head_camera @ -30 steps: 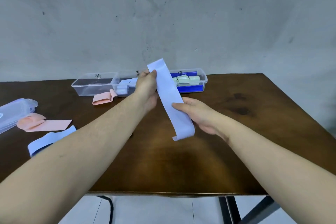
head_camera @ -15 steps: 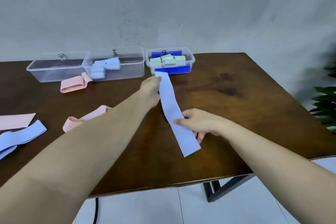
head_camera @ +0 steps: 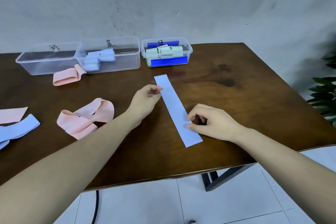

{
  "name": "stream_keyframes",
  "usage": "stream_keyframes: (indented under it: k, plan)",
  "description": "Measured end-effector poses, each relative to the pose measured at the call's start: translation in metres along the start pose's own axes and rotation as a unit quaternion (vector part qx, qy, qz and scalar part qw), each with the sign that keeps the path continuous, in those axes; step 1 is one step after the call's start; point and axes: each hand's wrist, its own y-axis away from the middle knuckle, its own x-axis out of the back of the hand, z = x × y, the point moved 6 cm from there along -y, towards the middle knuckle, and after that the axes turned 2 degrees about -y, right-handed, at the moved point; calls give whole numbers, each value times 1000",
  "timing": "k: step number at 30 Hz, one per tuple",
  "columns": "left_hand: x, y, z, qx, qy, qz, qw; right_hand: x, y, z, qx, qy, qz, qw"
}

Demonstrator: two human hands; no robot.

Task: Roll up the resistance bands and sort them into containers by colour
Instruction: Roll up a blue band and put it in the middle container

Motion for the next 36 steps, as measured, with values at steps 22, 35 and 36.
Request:
stream_keyframes:
  k: [22,35,36]
  plan:
    - [-33,127,-4,-244,-192,-67,948,-23,40,-29,129,-62,44,989]
    - [-26,150,-12,-228,-186,-31,955,-36,48,-29,27,-142,13,989]
    - [-26,151,-12,-238,-186,-29,953,-37,46,-30,26,-139,10,990]
